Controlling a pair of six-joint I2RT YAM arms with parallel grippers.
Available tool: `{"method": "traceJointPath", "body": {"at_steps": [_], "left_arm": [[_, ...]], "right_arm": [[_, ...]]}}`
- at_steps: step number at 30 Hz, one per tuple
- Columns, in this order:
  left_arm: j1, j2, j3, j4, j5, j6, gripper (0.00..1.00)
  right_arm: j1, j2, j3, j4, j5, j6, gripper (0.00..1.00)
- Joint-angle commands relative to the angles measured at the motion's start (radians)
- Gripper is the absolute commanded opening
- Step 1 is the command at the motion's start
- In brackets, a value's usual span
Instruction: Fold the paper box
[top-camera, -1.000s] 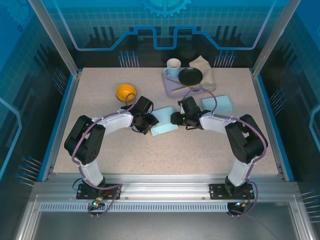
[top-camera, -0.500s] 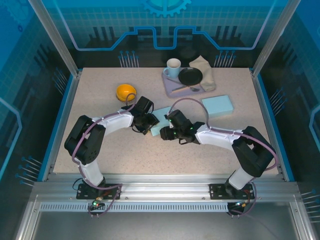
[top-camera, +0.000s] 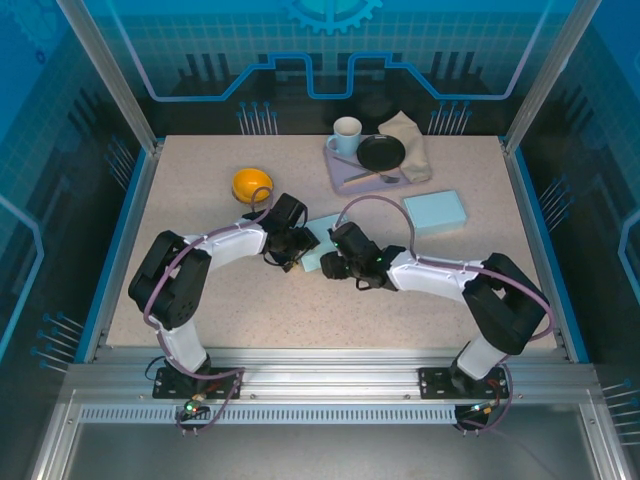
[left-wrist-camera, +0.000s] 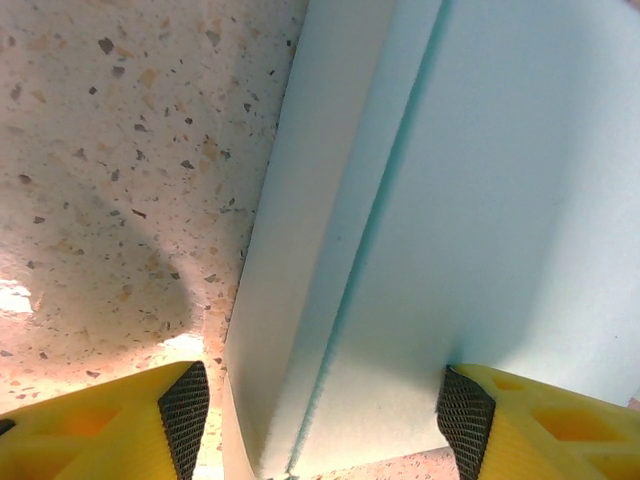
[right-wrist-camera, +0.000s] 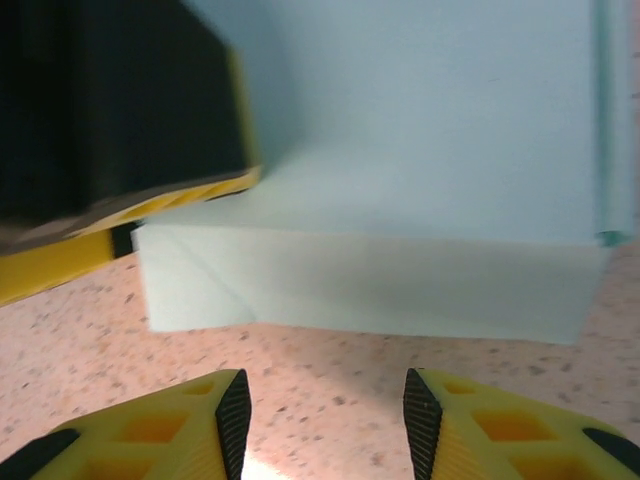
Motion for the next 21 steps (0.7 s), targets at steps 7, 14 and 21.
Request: {"method": "traceJointPath", "body": {"at_steps": [7, 14, 21], "left_arm": [[-0.005, 0.007, -0.062, -0.139, 0.000, -0.041, 0.72], [-0.007, -0.009, -0.064, -0.129, 0.016, -0.066, 0.72], [-0.016, -0.097, -0.054, -0.149, 0.021, -0.065, 0.72]], "right_arm": [[-0.072, -0.072, 0.000, -0.041, 0.014, -0.031, 0.47], [-0.047, -0.086, -0.074, 0.067, -0.057, -0.029, 0.43], [-0.020, -0.106, -0.118, 0.073, -0.036, -0.025, 0.43]]}}
